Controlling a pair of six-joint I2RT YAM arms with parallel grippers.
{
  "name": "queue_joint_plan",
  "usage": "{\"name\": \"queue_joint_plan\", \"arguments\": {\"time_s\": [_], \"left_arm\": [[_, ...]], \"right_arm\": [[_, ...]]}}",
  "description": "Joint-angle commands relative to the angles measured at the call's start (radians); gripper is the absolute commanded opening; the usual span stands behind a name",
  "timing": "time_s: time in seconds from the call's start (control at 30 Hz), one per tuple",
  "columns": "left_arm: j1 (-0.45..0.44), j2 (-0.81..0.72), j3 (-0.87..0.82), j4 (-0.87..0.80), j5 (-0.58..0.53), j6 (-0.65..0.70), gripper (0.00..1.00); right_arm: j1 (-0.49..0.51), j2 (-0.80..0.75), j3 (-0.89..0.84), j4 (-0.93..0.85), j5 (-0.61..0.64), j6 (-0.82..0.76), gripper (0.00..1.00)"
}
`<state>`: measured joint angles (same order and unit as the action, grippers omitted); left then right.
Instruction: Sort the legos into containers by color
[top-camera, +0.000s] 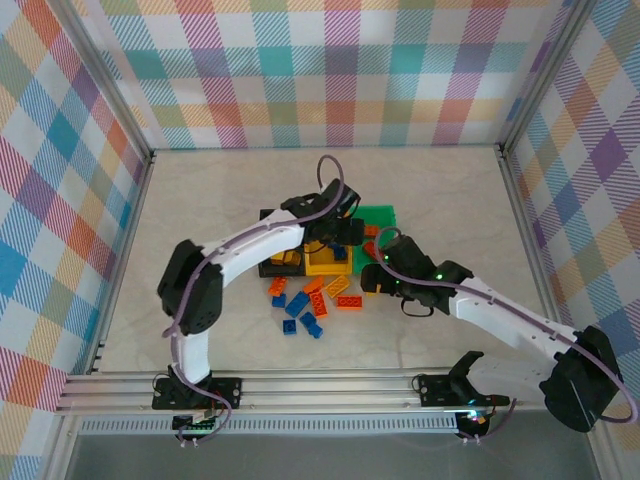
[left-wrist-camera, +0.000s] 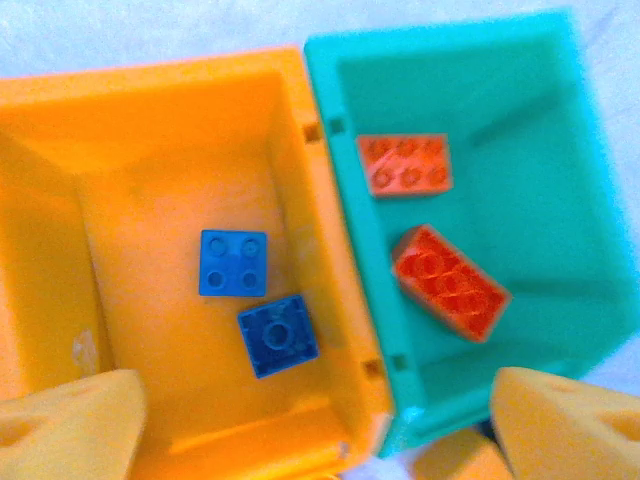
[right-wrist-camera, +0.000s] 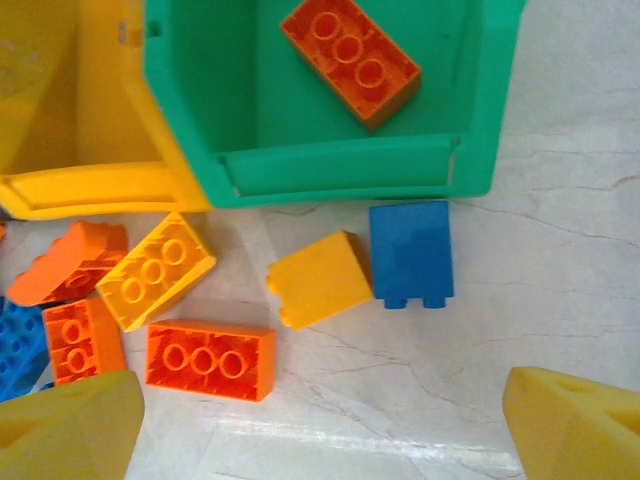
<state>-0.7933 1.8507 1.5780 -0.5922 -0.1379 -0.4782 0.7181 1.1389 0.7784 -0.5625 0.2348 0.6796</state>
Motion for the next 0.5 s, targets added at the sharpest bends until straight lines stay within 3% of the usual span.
{"name": "queue_joint_plan", "arguments": {"time_s": [0.0, 0.17, 0.47], "left_arm": [[-0.028, -0.173, -0.080, 0.047, 0.037, -0.017, 0.99], [-0.080, -0.349, -0.281, 0.073, 0.023, -0.047, 1.00], [-0.112, -0.684, -0.598, 0.038, -0.053, -0.120, 1.00]], "right_arm": [[-0.029, 0.061, -0.007, 0.045, -0.045, -0.028, 0.92], [-0.090, 0.157, 0.004, 0.084, -0.060, -0.030, 0.88], [-0.172, 0.252, 0.023, 0.156, -0.063, 0.011, 0.74]]}}
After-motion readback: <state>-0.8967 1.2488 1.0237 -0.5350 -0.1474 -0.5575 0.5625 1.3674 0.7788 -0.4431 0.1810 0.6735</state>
